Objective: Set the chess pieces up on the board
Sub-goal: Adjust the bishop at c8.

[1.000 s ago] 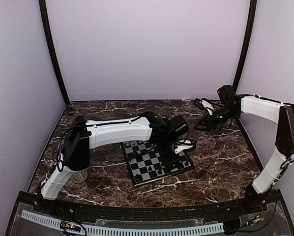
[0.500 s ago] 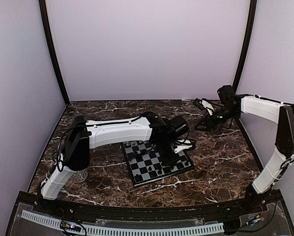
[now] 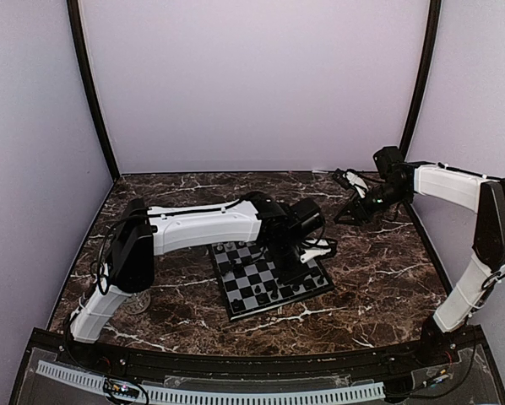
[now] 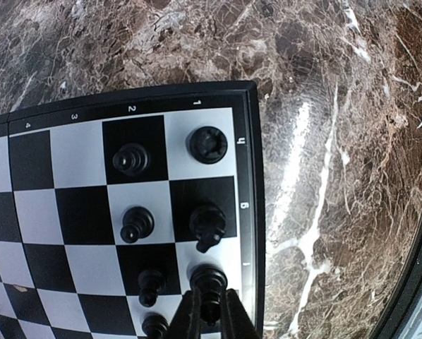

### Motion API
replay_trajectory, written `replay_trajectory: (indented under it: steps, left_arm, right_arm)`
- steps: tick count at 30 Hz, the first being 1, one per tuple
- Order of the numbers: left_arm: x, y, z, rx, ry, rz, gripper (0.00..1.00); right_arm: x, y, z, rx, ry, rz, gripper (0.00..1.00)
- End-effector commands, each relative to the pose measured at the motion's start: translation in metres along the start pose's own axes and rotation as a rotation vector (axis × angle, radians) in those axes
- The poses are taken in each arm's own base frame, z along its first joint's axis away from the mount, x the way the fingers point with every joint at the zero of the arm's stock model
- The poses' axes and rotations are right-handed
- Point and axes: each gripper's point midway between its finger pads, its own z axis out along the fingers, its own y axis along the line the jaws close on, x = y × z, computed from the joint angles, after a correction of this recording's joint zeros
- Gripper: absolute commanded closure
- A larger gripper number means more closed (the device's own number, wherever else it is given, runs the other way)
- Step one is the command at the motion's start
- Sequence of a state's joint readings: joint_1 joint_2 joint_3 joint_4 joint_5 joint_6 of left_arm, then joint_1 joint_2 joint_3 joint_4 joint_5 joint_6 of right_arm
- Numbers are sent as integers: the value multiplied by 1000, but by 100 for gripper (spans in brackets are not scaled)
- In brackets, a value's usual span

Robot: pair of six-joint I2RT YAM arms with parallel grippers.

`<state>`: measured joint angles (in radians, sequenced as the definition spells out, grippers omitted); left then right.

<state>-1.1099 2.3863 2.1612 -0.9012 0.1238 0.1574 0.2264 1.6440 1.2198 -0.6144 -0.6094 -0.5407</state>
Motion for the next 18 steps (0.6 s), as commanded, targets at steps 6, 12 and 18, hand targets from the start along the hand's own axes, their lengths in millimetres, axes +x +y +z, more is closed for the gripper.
replay_trajectory:
  steps: [6,12,18]
  left_arm:
    - [-6,-9,-4,30,-26,-2,90]
    - [-5,-8,-3,24,-22,-2,86]
    - [-6,-8,-4,23,-23,0,74]
  right_arm:
    - [2,2,3,-16,4,1,53]
    - [3,1,4,-16,7,3,53]
    - [2,1,3,-16,7,2,53]
